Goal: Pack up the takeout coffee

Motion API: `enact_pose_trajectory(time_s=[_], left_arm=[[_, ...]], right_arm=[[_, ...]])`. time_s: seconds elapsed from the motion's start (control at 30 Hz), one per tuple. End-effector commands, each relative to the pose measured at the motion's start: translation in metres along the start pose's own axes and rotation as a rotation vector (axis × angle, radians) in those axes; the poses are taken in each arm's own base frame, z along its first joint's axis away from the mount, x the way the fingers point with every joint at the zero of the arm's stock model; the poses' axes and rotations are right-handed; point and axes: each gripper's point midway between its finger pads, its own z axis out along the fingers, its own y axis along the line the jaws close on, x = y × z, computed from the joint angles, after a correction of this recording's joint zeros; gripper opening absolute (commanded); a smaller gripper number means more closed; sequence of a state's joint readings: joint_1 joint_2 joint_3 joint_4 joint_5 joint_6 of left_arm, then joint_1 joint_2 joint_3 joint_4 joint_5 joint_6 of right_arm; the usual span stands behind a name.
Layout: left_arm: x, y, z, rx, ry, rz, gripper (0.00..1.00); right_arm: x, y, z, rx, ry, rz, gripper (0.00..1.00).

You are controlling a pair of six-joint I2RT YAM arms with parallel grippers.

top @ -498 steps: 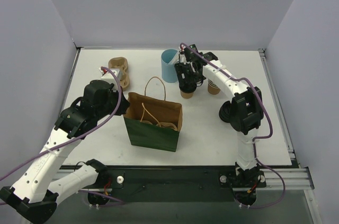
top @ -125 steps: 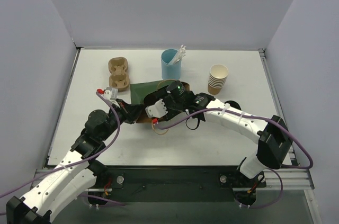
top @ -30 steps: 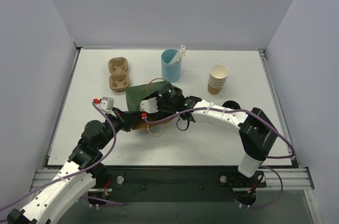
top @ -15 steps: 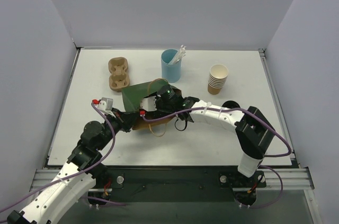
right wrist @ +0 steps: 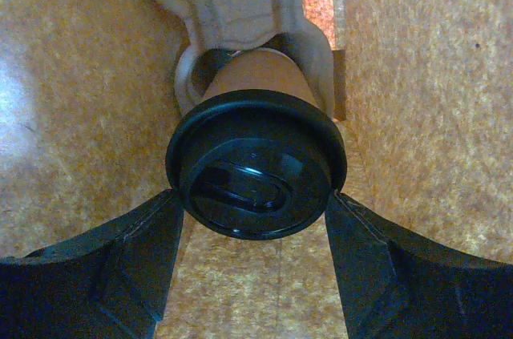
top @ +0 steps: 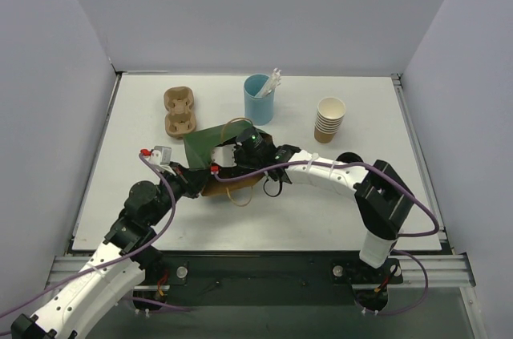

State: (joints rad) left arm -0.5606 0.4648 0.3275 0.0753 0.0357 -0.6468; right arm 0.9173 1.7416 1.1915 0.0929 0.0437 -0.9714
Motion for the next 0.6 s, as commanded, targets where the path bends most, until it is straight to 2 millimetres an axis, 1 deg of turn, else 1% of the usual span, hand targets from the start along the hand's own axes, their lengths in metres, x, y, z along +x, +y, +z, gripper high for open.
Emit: enact_pose_trajectory(time_s=[0.0, 0.2, 0.23, 0.3, 0.33, 0.5, 0.57], left_arm=[[-0.014, -0.015, 0.001, 0.046, -0.033, -0.023, 0.0], [-0.014, -0.014, 0.001, 0.035, -0.036, -0.043, 0.0], [-0.016, -0.014, 0.001, 0.036, -0.039, -0.045, 0.0], [-0.016, -0.014, 0.001, 0.031, -0.041, -0.049, 0.0], [-0.016, -0.014, 0.001, 0.03, -0.04, -0.051, 0.0], [-0.018, -0.014, 0.003, 0.023, -0.043, -0.063, 0.0], [-0.018, -0.014, 0.004, 0.022, -0.044, -0.067, 0.0]], right_arm=[[-0.001, 0.015, 0.004, -0.068, 0.004, 0.06, 0.23], [0.004, 0.022, 0.002, -0.088, 0.019, 0.065, 0.24], [0.0, 0.024, 0.003, -0.105, -0.001, 0.068, 0.25], [-0.004, 0.022, 0.004, -0.103, -0.009, 0.069, 0.25], [-0.001, 0.028, 0.002, -0.129, 0.004, 0.067, 0.25], [-0.002, 0.027, -0.002, -0.145, 0.0, 0.082, 0.25], [-0.002, 0.03, -0.004, -0.162, -0.003, 0.093, 0.25]])
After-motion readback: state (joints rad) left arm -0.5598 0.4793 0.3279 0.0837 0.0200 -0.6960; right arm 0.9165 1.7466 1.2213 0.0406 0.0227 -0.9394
